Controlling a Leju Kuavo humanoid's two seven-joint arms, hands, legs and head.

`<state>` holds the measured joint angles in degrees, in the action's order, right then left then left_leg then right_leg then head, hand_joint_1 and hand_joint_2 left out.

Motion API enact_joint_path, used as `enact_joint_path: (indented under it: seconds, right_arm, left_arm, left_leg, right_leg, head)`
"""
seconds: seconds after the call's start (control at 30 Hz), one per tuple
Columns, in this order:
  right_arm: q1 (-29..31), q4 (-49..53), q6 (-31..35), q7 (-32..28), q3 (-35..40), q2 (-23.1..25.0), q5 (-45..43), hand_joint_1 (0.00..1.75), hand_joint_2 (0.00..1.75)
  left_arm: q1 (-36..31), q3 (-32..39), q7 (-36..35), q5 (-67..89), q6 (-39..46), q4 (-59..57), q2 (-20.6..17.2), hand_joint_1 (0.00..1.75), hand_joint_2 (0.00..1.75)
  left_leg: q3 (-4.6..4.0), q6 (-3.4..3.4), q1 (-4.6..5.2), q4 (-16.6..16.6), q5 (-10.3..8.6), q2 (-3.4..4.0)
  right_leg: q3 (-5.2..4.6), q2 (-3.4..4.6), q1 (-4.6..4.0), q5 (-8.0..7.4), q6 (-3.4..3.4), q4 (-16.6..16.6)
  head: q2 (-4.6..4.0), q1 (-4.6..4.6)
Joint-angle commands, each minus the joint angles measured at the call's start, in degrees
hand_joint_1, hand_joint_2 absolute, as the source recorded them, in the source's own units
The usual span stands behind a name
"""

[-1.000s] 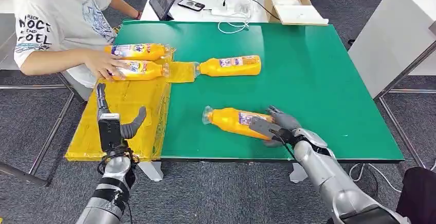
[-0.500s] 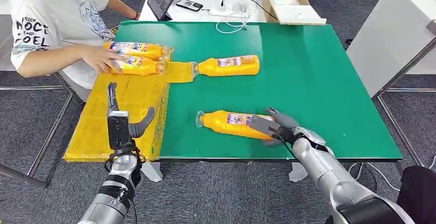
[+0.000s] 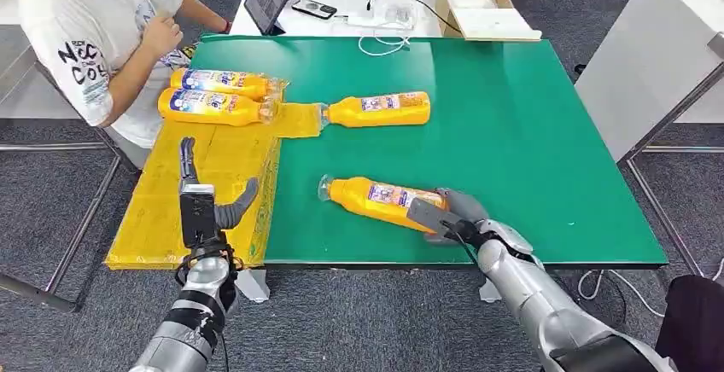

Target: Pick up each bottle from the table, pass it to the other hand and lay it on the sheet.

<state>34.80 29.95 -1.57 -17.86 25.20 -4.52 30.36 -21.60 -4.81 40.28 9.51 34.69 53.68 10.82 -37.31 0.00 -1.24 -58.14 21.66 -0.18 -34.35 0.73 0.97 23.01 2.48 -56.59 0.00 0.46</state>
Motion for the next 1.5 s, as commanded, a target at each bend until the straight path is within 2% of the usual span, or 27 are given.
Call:
enact_joint_path:
  seconds: [0.03, 0.2, 0.77, 0.87, 0.97, 1.13, 1.27, 1.5]
  right_arm:
    - [-5.06, 2.73, 2.77, -2.34, -1.16, 2.01, -1.35, 1.75, 1.75]
    - [-6.04, 2.66, 2.9, -2.38, -1.78, 2.2, -1.79, 1.71, 1.75]
    - [-7.43, 3.63, 4.53, -3.47, -3.73, 3.12, -3.1, 1.75, 1.75]
    - [-11.18, 10.99, 11.5, -5.46, -8.86, 5.36, -4.68, 1.75, 1.75]
    - [-17.01, 24.66, 17.29, -5.49, -14.03, 8.22, -5.79, 1.75, 1.75]
    - [-22.91, 39.28, 25.87, -8.19, -19.2, 11.47, -7.97, 1.75, 1.75]
    - [-24.68, 44.83, 30.12, -11.41, -20.75, 13.03, -9.25, 1.75, 1.75]
    - [-25.32, 46.93, 34.05, -14.4, -21.8, 14.42, -11.12, 1.75, 1.75]
  left_arm:
    - [-2.02, -0.97, -0.28, -0.49, -0.8, -4.19, 0.06, 0.0, 1.75]
    - [-2.48, -0.7, -0.28, -0.74, -1.4, -5.49, 0.53, 0.0, 1.75]
    - [-2.42, -0.23, -0.28, -1.08, -1.61, -5.9, 0.7, 0.0, 1.75]
    - [-1.57, 1.21, -0.28, -1.72, -1.59, -4.95, 0.81, 0.0, 1.75]
    - [-0.46, 3.72, -0.28, -2.43, -1.99, -4.57, 1.03, 0.0, 1.75]
    - [-0.46, 7.77, -0.28, -4.49, -3.42, -6.21, 1.62, 0.0, 1.75]
    - [-1.48, 9.86, -0.28, -6.11, -4.76, -8.43, 2.15, 0.0, 1.75]
    - [-2.09, 11.31, -0.28, -7.61, -6.15, -9.78, 2.74, 0.0, 1.75]
  left_leg:
    - [0.07, 0.04, -0.01, 0.04, 0.04, -0.06]
    - [-0.05, 0.05, 0.01, 0.04, 0.04, -0.1]
    - [-0.12, 0.04, 0.01, 0.02, 0.03, -0.07]
    - [-0.1, 0.02, -0.01, 0.03, 0.04, -0.05]
    - [-0.05, 0.03, 0.02, 0.05, 0.1, 0.01]
    - [-0.39, 0.02, 0.04, 0.0, 0.11, -0.02]
    - [-0.48, 0.05, 0.04, -0.03, 0.14, -0.09]
    - [-0.61, 0.04, 0.05, -0.01, 0.09, -0.13]
  right_leg:
    - [0.12, -0.12, -0.03, 0.06, -0.08, 0.06]
    - [0.0, -0.15, -0.02, 0.08, -0.09, 0.05]
    - [-0.09, -0.12, -0.01, 0.06, -0.07, 0.02]
    - [-0.08, -0.1, -0.03, 0.06, -0.08, 0.04]
    - [-0.05, -0.06, -0.02, 0.12, -0.16, 0.02]
    - [-0.35, -0.03, 0.0, 0.12, -0.1, -0.07]
    - [-0.39, -0.13, 0.01, 0.22, -0.11, -0.09]
    - [-0.5, -0.17, 0.03, 0.18, -0.1, -0.07]
  head:
    - [0.0, 0.0]
    - [0.0, 0.0]
    - [0.0, 0.02]
    - [0.0, 0.0]
    - [0.0, 0.0]
    - [0.0, 0.0]
    - [0.0, 0.0]
    - [0.0, 0.0]
